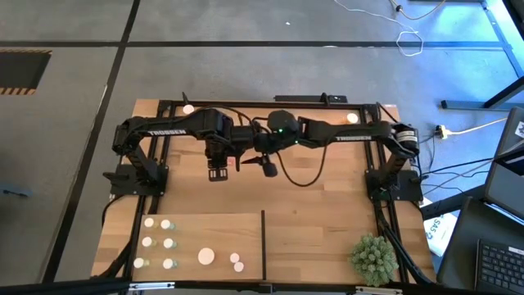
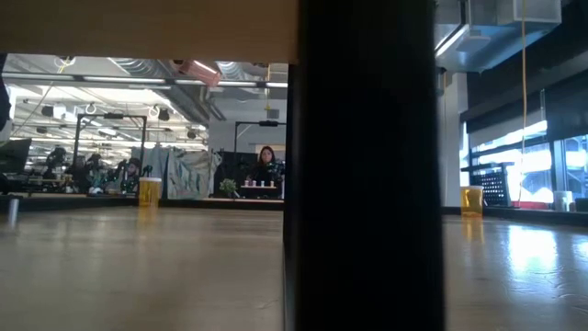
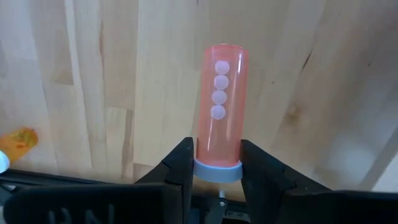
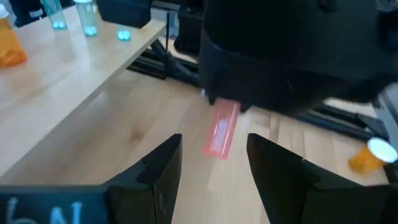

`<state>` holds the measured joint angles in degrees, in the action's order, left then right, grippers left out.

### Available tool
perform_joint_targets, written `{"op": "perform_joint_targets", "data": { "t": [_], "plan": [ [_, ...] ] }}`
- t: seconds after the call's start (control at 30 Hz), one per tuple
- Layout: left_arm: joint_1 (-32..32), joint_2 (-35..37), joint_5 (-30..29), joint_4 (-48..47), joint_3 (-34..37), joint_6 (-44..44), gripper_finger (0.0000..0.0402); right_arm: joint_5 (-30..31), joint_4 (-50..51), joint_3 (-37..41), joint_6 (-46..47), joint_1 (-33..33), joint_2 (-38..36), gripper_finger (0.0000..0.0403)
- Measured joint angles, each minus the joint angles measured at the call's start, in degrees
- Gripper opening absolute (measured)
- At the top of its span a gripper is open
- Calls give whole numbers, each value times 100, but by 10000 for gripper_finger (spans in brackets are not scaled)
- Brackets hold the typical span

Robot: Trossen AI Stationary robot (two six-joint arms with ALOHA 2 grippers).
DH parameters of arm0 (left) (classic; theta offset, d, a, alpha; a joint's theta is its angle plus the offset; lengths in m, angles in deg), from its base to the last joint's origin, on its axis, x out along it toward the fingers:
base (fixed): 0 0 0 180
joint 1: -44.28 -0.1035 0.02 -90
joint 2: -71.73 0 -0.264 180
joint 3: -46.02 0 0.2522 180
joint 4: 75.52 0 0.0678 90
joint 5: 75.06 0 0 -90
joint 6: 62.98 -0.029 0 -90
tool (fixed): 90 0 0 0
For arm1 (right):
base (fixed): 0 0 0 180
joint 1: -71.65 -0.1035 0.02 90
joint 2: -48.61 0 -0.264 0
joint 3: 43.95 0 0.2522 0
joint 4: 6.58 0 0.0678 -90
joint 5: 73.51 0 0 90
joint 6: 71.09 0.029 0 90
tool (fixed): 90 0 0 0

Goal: Pick and place medicine bottles onto shelf by color
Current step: Put the pink pill bottle on the shelf aligned with the other pink pill bottle

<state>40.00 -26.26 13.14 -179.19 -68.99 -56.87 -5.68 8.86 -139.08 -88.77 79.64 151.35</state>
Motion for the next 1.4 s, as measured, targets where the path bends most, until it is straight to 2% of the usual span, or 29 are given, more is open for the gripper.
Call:
{"op": "perform_joint_targets", "data": {
  "t": [0.23,0.4,0.8,1.03,1.4],
  "plan": [
    [-47,2,0,132,0,-17,90,-297,-845,0,255,0,431,184],
    [-99,0,-1,136,11,-22,90,-262,-1011,0,257,7,535,184],
    [-95,-4,236,-10,17,-515,90,-487,-1059,-2,239,4,717,184],
    [-95,46,341,-8,20,-807,90,-407,-1273,-2,213,2,783,184],
    [-95,39,352,-69,28,-787,90,-407,-1310,-11,196,15,955,184]
  ]
}}
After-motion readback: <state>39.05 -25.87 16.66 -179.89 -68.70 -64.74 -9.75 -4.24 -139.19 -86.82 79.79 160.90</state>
